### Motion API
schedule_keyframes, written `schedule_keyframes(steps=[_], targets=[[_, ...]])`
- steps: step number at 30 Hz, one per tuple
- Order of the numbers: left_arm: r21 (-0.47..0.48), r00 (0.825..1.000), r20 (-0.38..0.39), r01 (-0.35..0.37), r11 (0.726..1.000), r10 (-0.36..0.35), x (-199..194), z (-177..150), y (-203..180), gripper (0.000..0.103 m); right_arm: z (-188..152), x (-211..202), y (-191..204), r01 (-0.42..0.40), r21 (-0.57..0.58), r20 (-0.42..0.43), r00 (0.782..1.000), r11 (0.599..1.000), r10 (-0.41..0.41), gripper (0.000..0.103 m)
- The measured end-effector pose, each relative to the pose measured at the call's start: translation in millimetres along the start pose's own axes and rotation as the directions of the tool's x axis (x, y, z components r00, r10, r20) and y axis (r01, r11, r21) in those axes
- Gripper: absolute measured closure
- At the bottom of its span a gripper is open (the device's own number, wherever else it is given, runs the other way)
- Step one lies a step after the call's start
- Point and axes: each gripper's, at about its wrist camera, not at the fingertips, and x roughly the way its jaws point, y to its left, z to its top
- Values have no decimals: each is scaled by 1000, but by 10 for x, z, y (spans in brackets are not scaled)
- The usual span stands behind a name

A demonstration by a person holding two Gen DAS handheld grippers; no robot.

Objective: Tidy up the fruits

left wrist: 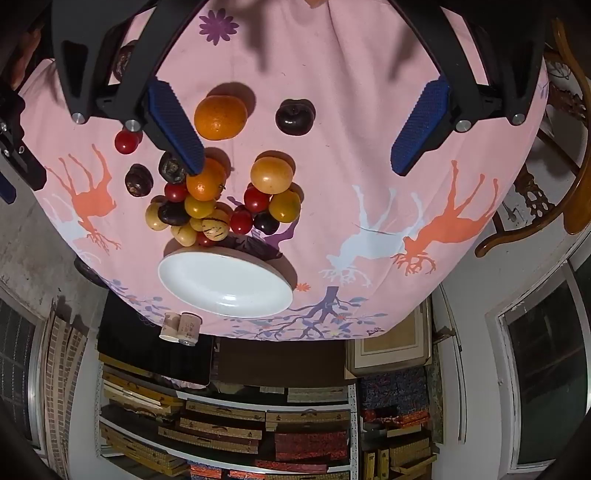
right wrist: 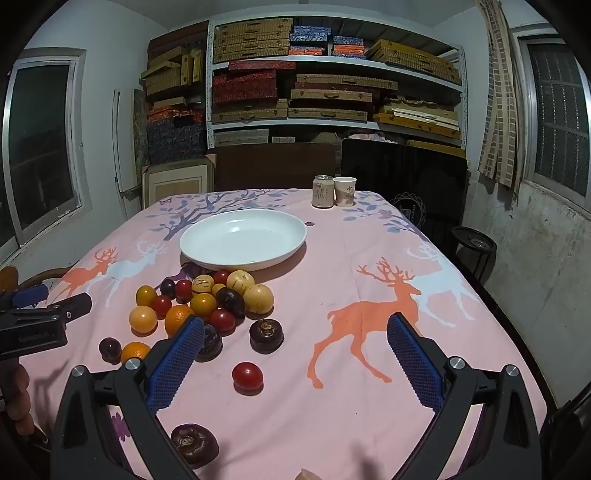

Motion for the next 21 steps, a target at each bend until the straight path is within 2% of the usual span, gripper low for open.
schedule_keyframes(steps=[9,21], targets=[[1,1000,2,-2,1000,2,-51,-10,-31,4,-7,-3,44,3,-10,-3,1000,1000,-3,4],[10,1000,-16,2,1000,-1,115,-81,-84,4,7,14,40,8,-12,-4,1000,1000,-8,4]])
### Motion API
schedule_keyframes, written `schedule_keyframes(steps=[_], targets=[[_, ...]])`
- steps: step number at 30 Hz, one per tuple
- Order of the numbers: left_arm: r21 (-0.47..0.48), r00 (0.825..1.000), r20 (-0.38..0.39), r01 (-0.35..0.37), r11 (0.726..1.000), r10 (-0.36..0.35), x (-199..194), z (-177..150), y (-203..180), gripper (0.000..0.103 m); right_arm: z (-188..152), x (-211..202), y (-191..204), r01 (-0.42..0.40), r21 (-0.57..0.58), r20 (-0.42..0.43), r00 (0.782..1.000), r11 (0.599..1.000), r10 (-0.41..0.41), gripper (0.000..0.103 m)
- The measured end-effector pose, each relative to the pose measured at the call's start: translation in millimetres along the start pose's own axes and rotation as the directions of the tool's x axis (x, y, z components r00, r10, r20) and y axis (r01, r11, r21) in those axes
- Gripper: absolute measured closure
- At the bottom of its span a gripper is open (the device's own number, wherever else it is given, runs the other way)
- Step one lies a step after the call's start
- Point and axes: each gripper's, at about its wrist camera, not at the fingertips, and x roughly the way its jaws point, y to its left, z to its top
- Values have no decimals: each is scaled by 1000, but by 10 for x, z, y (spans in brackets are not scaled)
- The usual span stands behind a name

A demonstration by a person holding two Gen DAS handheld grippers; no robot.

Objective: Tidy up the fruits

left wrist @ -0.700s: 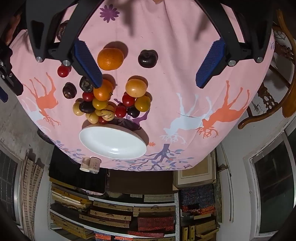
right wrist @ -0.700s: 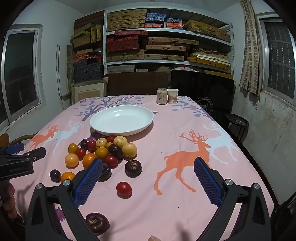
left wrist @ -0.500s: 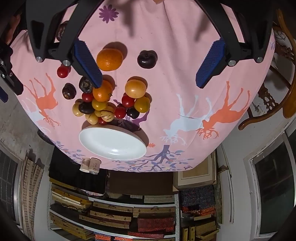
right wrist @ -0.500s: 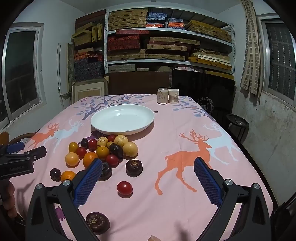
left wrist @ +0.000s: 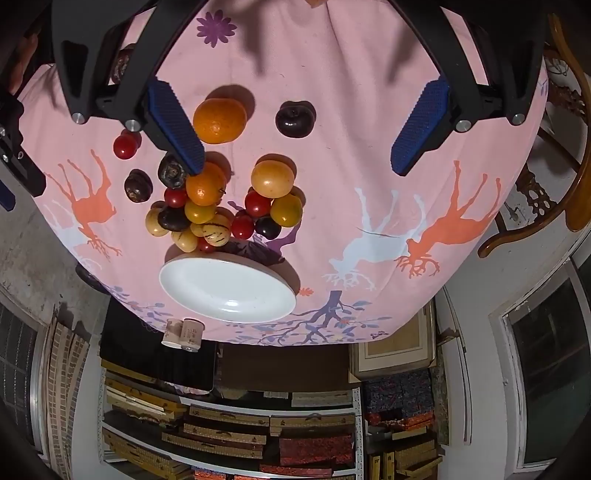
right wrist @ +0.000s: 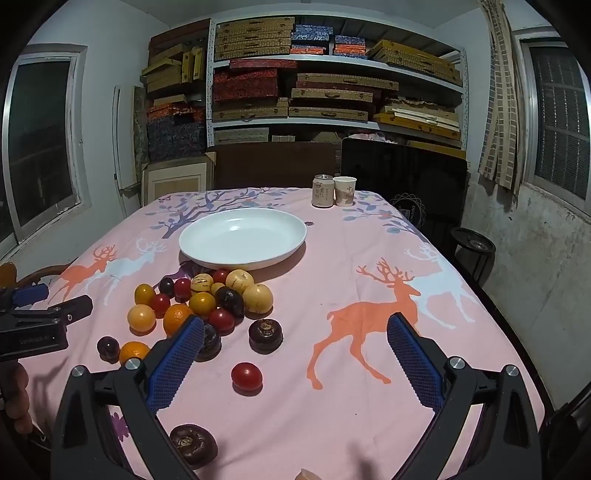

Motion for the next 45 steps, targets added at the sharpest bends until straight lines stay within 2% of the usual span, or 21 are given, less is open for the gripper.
schedule_keyframes(steps=[45], targets=[[17,1000,-26,4,1000,-3,-19,7,6,4,-61,44,11,-3,-5,-18,1000,1000,3,4]])
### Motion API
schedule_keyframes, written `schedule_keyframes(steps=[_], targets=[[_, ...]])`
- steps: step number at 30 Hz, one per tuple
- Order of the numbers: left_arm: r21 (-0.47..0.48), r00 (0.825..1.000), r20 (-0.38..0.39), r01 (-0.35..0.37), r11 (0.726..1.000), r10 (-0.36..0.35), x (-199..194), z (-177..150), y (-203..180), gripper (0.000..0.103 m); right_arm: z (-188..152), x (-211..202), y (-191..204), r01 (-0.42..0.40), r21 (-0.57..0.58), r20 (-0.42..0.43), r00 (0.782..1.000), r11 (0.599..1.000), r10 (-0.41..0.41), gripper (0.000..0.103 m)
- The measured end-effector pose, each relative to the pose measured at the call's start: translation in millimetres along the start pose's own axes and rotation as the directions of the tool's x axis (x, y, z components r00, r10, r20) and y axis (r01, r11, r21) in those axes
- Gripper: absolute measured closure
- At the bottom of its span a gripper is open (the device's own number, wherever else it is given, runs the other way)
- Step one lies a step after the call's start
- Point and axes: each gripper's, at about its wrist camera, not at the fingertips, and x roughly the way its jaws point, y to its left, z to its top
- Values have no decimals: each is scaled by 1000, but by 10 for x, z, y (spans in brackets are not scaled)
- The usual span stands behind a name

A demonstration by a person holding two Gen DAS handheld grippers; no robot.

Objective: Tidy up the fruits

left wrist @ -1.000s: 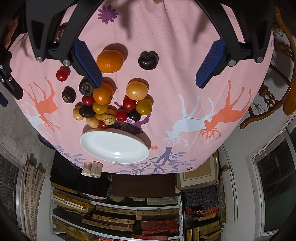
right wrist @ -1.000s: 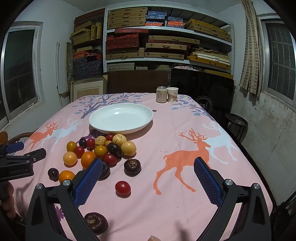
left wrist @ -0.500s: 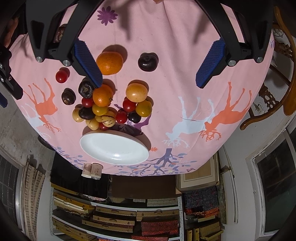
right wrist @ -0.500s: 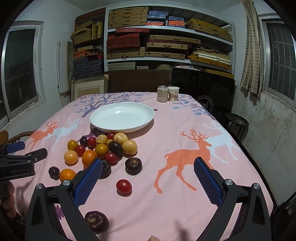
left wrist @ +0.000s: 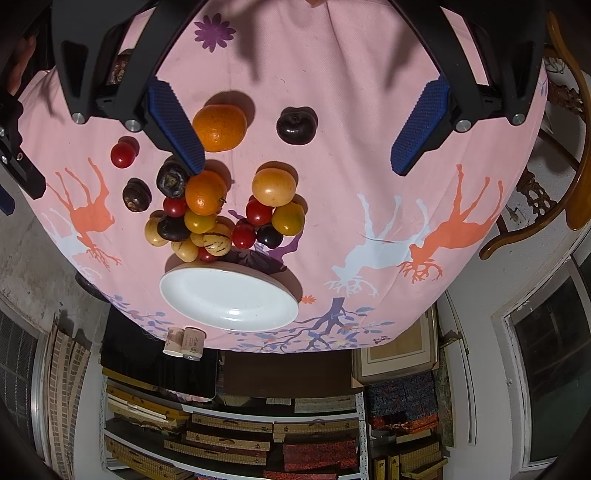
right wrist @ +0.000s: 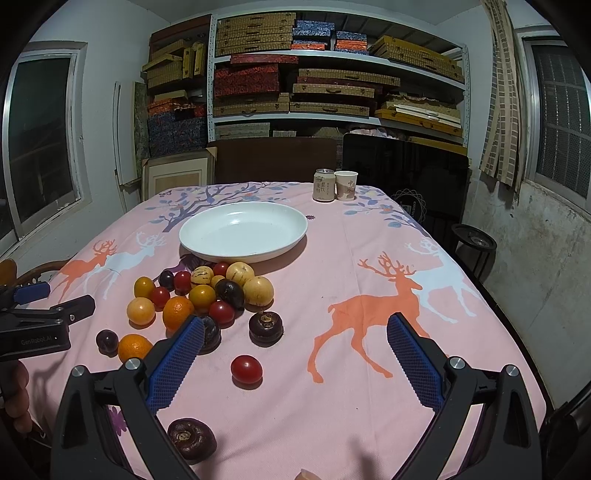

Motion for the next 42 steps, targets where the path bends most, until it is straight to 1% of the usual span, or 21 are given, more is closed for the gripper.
schedule_keyframes(steps=[29,31,33,34,35,36,37,38,39,40,42], targets=[[-1,1000,-6,-3,1000,3,25,-40,13,4,-46,31,17,-7,-4,-9,1000,1000,6,4],[5,1000,-8,-12,1000,12,32,-51,26,4,-56,55,34,-21,-15,-24,1000,1000,20,4],[14,1000,-15,-21,1000,21,55,-77,76,4,-82,83,77,-82,-69,-62,995,994,78,4],[16,1000,-24,-19,1000,19,75,-96,118,4,-114,95,102,-131,-101,-86,989,986,123,4],[16,999,-35,-15,1000,15,97,-118,156,4,-176,128,152,-219,-142,-140,970,965,200,4],[15,999,-48,-11,1000,11,126,-143,200,4,-244,166,202,-294,-165,-193,946,941,262,4],[12,998,-62,-10,1000,11,161,-177,251,4,-304,202,240,-354,-175,-245,919,919,307,4],[8,997,-75,-15,1000,15,195,-208,302,4,-386,252,290,-409,-177,-304,888,895,345,5],[2,996,-89,-17,1000,17,228,-236,350,4,-451,289,335,-439,-176,-342,867,881,364,8],[-3,995,-101,-16,1000,15,253,-254,391,4,-513,322,382,-461,-181,-372,850,869,374,13],[-9,993,-117,-15,1000,14,287,-298,450,4,-562,369,458,-472,-185,-394,839,862,375,18]])
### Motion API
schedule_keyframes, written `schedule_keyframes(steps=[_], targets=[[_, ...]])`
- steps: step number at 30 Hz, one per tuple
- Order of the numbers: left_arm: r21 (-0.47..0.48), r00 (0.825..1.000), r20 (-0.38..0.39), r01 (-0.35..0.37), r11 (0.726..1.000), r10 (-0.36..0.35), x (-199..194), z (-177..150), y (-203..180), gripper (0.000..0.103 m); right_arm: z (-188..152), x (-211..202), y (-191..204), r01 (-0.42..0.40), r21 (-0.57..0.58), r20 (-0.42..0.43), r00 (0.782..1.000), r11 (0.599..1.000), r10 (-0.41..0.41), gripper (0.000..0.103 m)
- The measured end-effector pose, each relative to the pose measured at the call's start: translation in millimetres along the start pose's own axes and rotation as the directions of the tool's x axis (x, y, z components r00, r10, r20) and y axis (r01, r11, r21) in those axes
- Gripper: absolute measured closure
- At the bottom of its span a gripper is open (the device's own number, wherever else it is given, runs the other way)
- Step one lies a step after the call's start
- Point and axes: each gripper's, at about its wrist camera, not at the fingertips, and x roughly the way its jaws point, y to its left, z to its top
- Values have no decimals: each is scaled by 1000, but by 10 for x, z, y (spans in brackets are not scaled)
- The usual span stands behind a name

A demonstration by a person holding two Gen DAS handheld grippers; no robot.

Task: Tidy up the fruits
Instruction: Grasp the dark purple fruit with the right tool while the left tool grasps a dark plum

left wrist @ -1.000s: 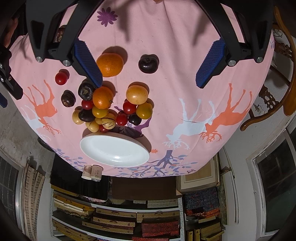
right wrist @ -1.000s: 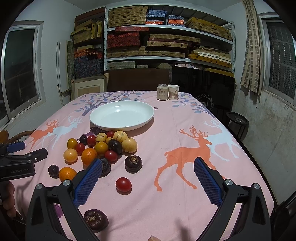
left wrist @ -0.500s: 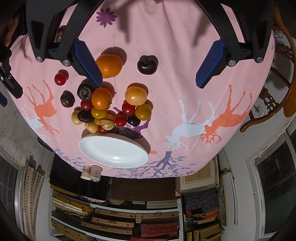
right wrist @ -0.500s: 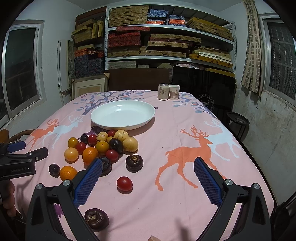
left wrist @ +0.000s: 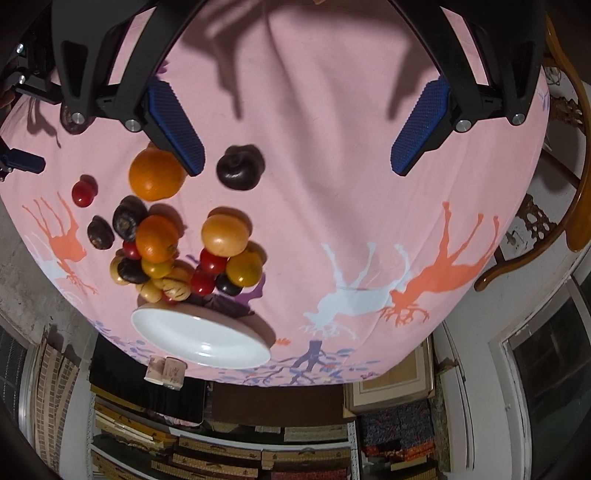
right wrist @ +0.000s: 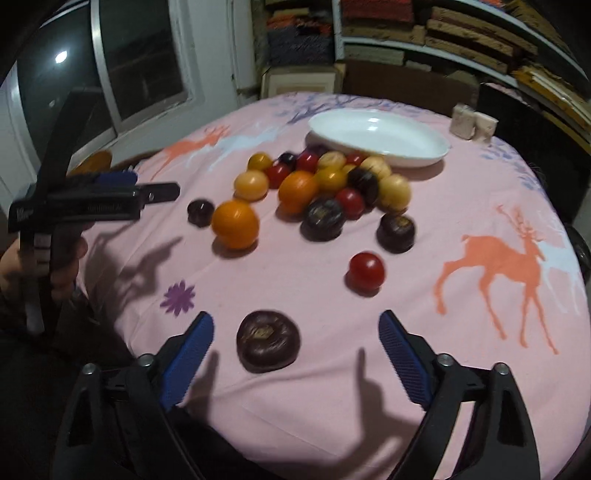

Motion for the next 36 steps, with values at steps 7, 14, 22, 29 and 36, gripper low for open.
schedule_keyframes(steps=[7,14,22,29,36], targets=[[43,1000,-11,2,999,-2,18,-34,-70,4,-22,241,71,-37,-9,-121,992,999,36,48],[105,1000,-22,9,994,-6,71,-47,-227,4,-17,175,119,-22,-35,-102,995,999,18,62],[84,999,-51,-4,996,9,311,20,-215,4,-12,138,50,-2,-21,-74,997,1000,0,62],[165,997,-74,42,985,-30,444,-6,-430,34,-15,125,9,11,-4,-61,998,1000,-11,62],[161,995,-53,89,983,-82,463,-71,-392,61,-17,147,-18,10,13,-62,998,1000,-10,62]])
